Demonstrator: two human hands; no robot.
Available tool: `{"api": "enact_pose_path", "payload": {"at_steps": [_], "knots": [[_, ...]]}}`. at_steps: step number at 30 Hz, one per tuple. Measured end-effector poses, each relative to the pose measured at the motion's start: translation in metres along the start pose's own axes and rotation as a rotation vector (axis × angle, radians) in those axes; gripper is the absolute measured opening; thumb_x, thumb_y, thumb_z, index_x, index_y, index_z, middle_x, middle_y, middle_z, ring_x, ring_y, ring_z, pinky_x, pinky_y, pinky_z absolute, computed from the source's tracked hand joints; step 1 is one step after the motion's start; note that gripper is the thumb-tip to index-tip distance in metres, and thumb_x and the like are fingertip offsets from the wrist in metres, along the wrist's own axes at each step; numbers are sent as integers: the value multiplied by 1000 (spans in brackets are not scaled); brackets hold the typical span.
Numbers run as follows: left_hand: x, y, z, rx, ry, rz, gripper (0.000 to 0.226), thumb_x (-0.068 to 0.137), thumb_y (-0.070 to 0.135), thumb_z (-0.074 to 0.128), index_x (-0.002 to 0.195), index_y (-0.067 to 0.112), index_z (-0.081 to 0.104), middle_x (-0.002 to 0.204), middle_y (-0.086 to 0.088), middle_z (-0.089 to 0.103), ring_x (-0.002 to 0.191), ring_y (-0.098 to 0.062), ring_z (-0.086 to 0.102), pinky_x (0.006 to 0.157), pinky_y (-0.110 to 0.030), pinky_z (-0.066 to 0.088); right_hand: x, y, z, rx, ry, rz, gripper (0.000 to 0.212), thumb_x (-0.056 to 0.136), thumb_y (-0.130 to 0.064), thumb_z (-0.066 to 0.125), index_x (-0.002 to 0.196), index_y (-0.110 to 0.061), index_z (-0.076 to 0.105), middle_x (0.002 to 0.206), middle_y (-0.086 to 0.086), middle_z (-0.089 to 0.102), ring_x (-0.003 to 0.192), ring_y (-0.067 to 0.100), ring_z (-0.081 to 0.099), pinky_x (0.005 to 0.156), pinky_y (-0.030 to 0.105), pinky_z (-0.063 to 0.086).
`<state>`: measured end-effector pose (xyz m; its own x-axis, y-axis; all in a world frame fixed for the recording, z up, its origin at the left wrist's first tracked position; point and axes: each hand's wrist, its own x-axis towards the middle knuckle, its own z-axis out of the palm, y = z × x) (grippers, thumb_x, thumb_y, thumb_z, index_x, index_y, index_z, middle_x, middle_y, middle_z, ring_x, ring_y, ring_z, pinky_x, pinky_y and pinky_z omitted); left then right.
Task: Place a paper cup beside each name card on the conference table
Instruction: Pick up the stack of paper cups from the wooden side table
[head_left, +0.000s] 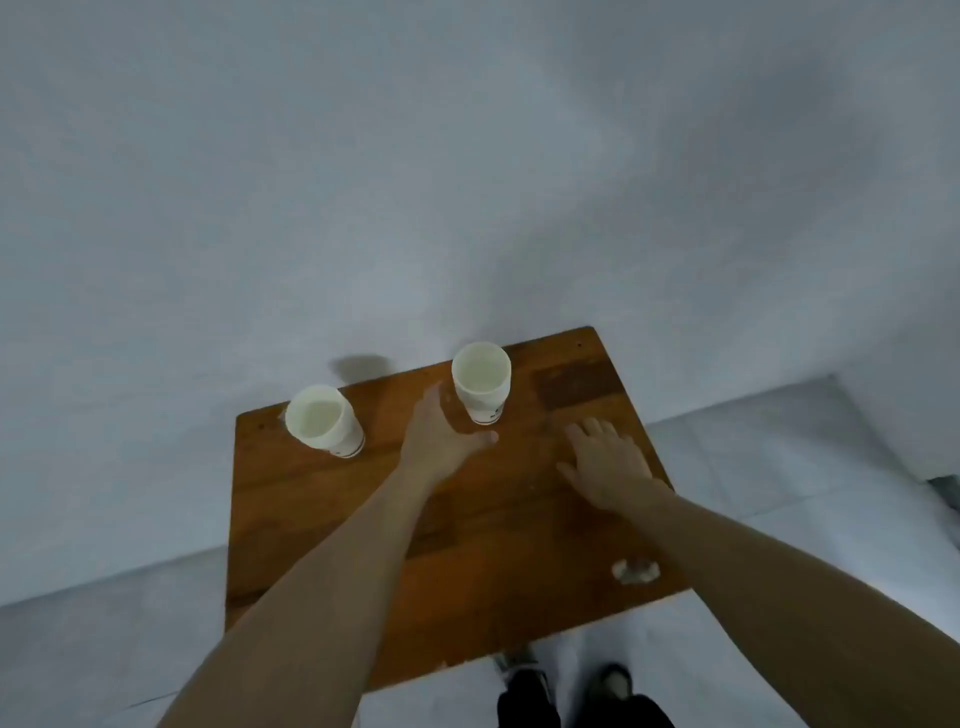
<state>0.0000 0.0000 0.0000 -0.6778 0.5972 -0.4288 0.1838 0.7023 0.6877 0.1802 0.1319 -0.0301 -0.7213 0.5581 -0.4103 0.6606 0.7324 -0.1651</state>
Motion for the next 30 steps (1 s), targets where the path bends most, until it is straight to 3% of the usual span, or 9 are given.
{"api": "enact_pose_path", "payload": {"at_steps": [5, 10, 15, 20, 27, 30], "knots": [[36, -7, 24, -239, 94, 86, 109, 58, 32, 94, 146, 24, 30, 144, 2, 45, 134, -20, 42, 110, -47, 40, 15, 11, 42, -4, -15, 55, 70, 98, -59, 30, 157, -25, 13, 167, 5, 6, 154, 26, 2, 121, 47, 14], [48, -9, 42, -293, 192, 142, 87, 65, 28, 90, 137, 26, 43, 130, 7, 55, 119, -9, 50, 98, -29, 44, 12, 18, 69, -20, 68, 37, 77, 92, -67, 0, 158, -27, 3, 167, 2, -5, 153, 23, -10, 122, 43, -3], [50, -16, 48, -310, 250, 133, 81, 68, 25, 89, 137, 25, 46, 129, 6, 57, 119, -12, 53, 100, -32, 49, 16, 25, 87, -14, 158, 32, 75, 96, -67, 5, 158, -26, 11, 167, 4, 3, 154, 23, -4, 122, 43, -1], [36, -14, 43, -308, 297, 115, 79, 68, 20, 88, 134, 20, 45, 119, 13, 53, 108, -6, 52, 79, -7, 42, 16, 26, 90, -23, 183, 22, 72, 97, -64, 12, 158, -26, 12, 167, 5, 3, 154, 24, -3, 123, 46, 5], [-25, -25, 35, -204, 362, 82, 77, 69, 24, 87, 132, 19, 43, 117, 12, 53, 106, -8, 51, 79, -19, 46, 13, 26, 77, -38, 71, -19, 81, 91, -67, -2, 159, -23, 1, 167, 8, -6, 153, 28, -10, 122, 48, -1], [-68, -30, 33, -181, 399, 58, 78, 70, 25, 87, 135, 19, 43, 123, 7, 57, 109, -8, 51, 88, -26, 48, 10, 29, 60, -94, -26, -69, 77, 97, -65, 16, 159, -21, -1, 166, 11, -9, 153, 31, -9, 122, 50, 5]]}}
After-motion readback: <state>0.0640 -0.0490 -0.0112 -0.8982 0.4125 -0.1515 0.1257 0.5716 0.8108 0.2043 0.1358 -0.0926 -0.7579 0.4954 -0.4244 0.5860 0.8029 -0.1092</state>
